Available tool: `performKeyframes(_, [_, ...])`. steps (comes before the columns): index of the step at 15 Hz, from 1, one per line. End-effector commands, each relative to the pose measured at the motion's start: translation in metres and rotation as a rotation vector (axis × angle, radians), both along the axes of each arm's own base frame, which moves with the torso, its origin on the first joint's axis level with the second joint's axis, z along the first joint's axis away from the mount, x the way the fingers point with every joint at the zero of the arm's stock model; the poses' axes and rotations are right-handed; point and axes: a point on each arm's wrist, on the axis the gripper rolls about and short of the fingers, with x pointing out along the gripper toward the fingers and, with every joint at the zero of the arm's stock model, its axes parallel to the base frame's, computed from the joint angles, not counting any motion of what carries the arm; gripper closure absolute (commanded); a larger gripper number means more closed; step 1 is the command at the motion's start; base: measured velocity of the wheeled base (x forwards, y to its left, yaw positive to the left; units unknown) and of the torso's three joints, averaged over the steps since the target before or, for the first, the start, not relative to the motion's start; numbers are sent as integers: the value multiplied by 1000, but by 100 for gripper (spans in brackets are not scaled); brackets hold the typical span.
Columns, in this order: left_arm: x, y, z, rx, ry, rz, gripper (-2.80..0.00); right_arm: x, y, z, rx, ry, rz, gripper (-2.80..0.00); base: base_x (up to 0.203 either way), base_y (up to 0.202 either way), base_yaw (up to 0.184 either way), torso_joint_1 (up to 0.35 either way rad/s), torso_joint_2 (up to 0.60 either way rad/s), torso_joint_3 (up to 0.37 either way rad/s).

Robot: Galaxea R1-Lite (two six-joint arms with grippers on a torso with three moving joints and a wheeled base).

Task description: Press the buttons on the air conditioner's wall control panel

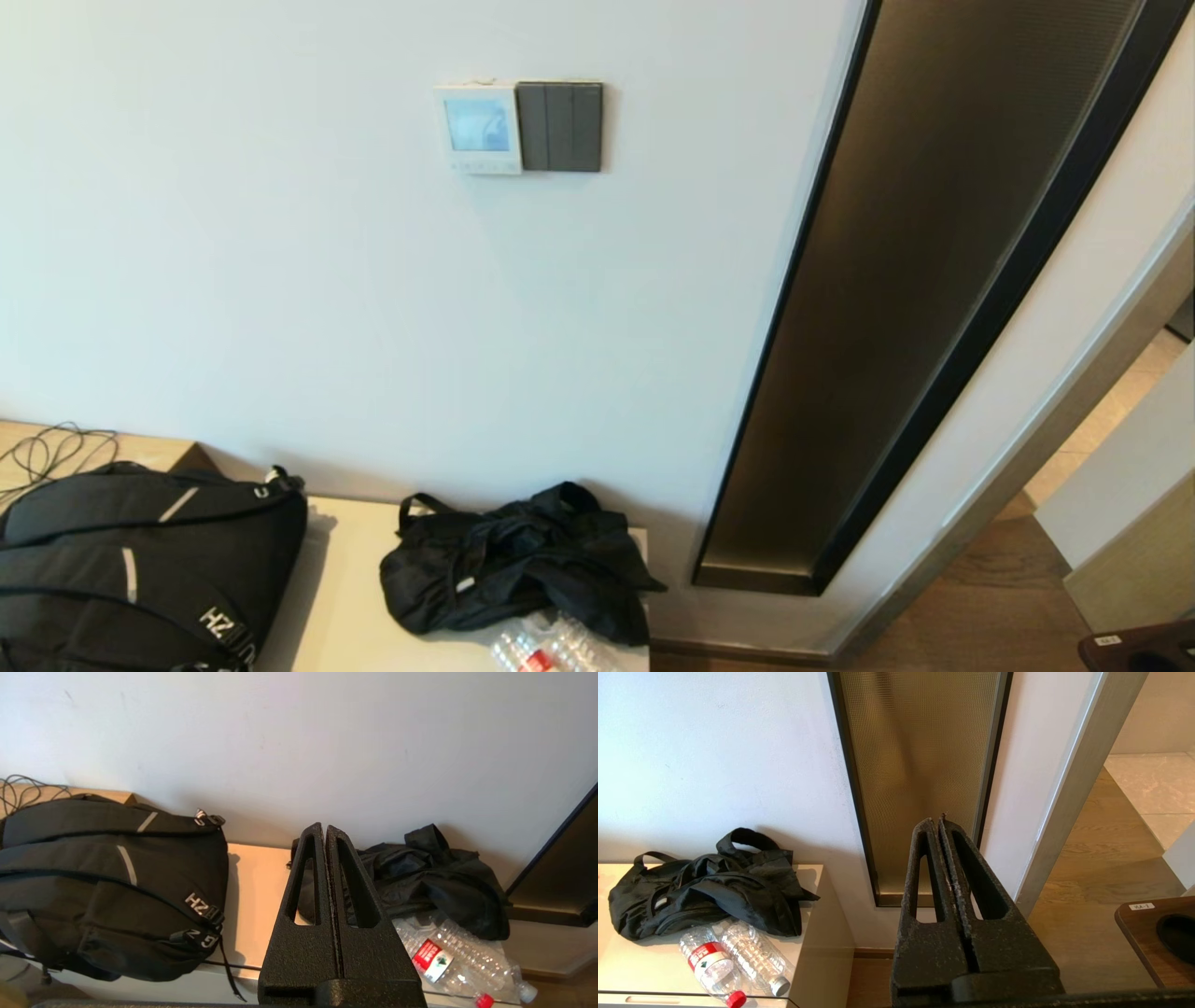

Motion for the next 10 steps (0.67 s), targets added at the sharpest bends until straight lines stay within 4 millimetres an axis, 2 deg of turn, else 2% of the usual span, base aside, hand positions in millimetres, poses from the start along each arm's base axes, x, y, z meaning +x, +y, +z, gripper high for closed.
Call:
performKeyframes(1, [0,0,0,-19,-2,-1,0,0,0,0,0,1,2,0,0,0,0,0,0,0])
performKeyframes(10, [0,0,0,-25,-2,-2,0,0,0,0,0,3,2,0,0,0,0,0,0,0])
